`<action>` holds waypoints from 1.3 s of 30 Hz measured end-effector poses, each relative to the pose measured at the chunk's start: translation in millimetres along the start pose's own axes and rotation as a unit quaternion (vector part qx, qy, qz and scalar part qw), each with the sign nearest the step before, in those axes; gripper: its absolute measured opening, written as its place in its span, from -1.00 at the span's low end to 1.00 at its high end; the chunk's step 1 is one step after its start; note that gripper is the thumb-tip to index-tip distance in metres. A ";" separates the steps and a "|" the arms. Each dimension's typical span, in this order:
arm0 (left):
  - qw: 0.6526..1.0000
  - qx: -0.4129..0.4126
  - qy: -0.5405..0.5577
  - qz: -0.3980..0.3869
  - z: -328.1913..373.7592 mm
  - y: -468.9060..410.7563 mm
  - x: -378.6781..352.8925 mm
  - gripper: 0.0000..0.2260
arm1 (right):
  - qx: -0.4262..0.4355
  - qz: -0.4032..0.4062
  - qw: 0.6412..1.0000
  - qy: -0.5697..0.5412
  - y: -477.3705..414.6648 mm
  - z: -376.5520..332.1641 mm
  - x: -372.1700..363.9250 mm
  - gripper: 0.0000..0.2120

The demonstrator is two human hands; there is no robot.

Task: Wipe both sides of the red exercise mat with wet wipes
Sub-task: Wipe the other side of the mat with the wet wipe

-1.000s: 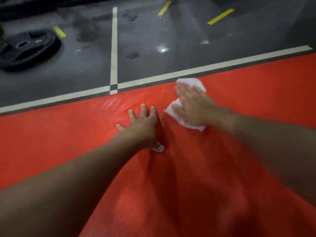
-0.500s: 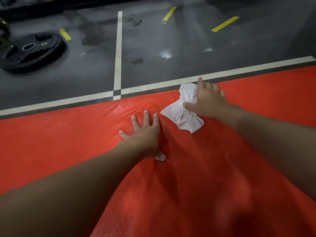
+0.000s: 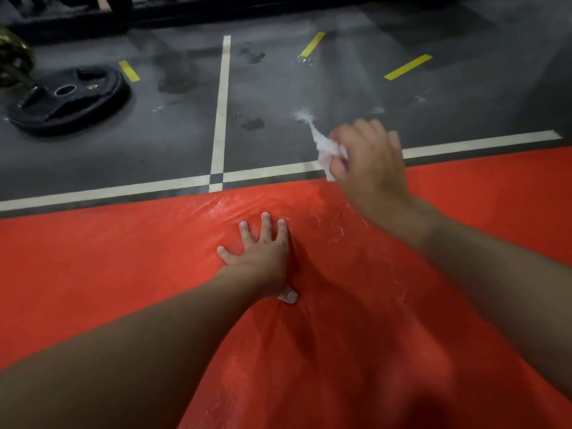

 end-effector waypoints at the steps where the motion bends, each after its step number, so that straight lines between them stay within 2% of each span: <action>1: 1.000 0.000 0.000 -0.001 0.1 -0.1 0.5 0.25 | 0.030 -0.037 0.999 0.004 13.9 -8.9 -4.2 -0.73; 3: 1.000 0.002 -0.001 -0.002 0.9 0.5 1.3 0.25 | 0.076 -0.126 0.989 0.016 51.1 -18.9 -17.7 -0.63; 4: 1.000 0.004 -0.001 -0.002 1.0 1.1 1.3 0.23 | 0.086 -0.143 0.986 0.010 67.2 -19.0 -19.7 -0.61; 6: 1.000 -0.001 -0.002 -0.003 2.2 1.5 1.7 0.16 | 0.062 -0.115 0.991 -0.027 80.4 -8.5 -16.2 -0.62; 8: 1.000 -0.002 -0.002 -0.003 2.4 1.8 2.1 0.10 | -0.006 -0.093 0.994 -0.063 73.7 4.6 -24.9 -0.58; 11: 1.000 -0.003 0.000 0.004 2.0 2.7 2.7 0.12 | -0.025 -0.196 0.978 -0.070 69.9 -4.3 -82.8 -0.47; 14: 1.000 -0.002 0.009 0.007 0.1 2.6 1.6 0.21 | 0.020 -0.302 0.952 0.037 77.3 5.9 -130.3 -0.41; 15: 1.000 -0.001 0.010 0.007 -0.1 1.7 1.0 0.23 | -0.003 -0.300 0.951 0.075 71.7 25.8 -133.2 -0.39; 18: 1.000 0.003 0.016 0.008 -1.1 -1.7 -0.9 0.26 | -0.189 -0.248 0.945 0.102 47.9 90.1 -118.4 -0.35; 19: 1.000 0.004 0.018 0.010 -1.8 -2.1 -0.3 0.26 | -0.197 -0.241 0.945 0.104 44.8 87.0 -122.2 -0.34; 20: 1.000 0.004 0.021 0.010 -1.6 -1.7 0.0 0.26 | -0.156 -0.242 0.953 0.098 42.7 69.3 -129.7 -0.32; 21: 1.000 0.002 0.025 0.012 -1.5 -1.3 -0.3 0.26 | -0.072 -0.251 0.961 0.093 46.0 41.8 -140.0 -0.31; 23: 0.999 0.000 0.033 0.015 -2.5 -1.2 0.1 0.27 | 0.085 -0.284 0.952 0.076 62.0 1.9 -153.1 -0.37; 24: 0.999 0.001 0.035 0.017 -3.1 -0.5 0.2 0.28 | 0.111 -0.295 0.946 0.071 60.5 1.1 -149.3 -0.44; 25: 0.999 0.002 0.035 0.020 -3.6 -0.9 0.5 0.28 | 0.090 -0.280 0.953 0.074 48.9 11.3 -143.9 -0.48; 28: 0.999 0.006 0.045 0.024 -5.2 -2.8 -1.4 0.30 | -0.107 -0.215 0.966 0.092 27.2 50.5 -132.5 -0.45; 29: 0.999 0.005 0.045 0.026 -5.3 -3.3 -1.3 0.30 | -0.115 -0.213 0.967 0.084 28.9 42.0 -136.5 -0.44; 30: 0.999 0.002 0.046 0.028 -5.2 -3.4 -0.8 0.30 | -0.076 -0.222 0.969 0.075 34.4 24.7 -145.0 -0.43; 32: 0.998 -0.004 0.053 0.032 -6.0 -2.8 -0.9 0.31 | 0.067 -0.280 0.955 0.070 58.7 -8.1 -156.3 -0.42; 33: 0.998 -0.004 0.053 0.037 -7.1 -3.0 -1.2 0.31 | 0.107 -0.305 0.943 0.076 63.4 -8.3 -152.7 -0.40; 34: 0.998 -0.003 0.052 0.041 -8.1 -3.2 -1.2 0.31 | 0.096 -0.301 0.945 0.084 55.4 3.0 -145.3 -0.38; 37: 0.997 -0.004 0.056 0.055 -9.7 -5.9 -3.2 0.33 | -0.119 -0.202 0.968 0.092 32.7 50.6 -119.5 -0.44; 38: 0.996 -0.005 0.058 0.062 -10.5 -6.2 -2.7 0.33 | -0.142 -0.197 0.966 0.086 37.9 43.8 -123.0 -0.44; 39: 0.996 -0.005 0.061 0.070 -11.5 -5.6 -1.7 0.34 | -0.115 -0.211 0.967 0.081 45.0 26.6 -130.6 -0.43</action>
Point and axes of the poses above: each hand's wrist, its own y-axis away from the middle knuckle, its own x-axis out of the back of the hand, z = x × y, the point moved 9 cm from there along -y, towards the middle knuckle, and after that the axes turned 14 degrees about -y, right-handed, at the moved point
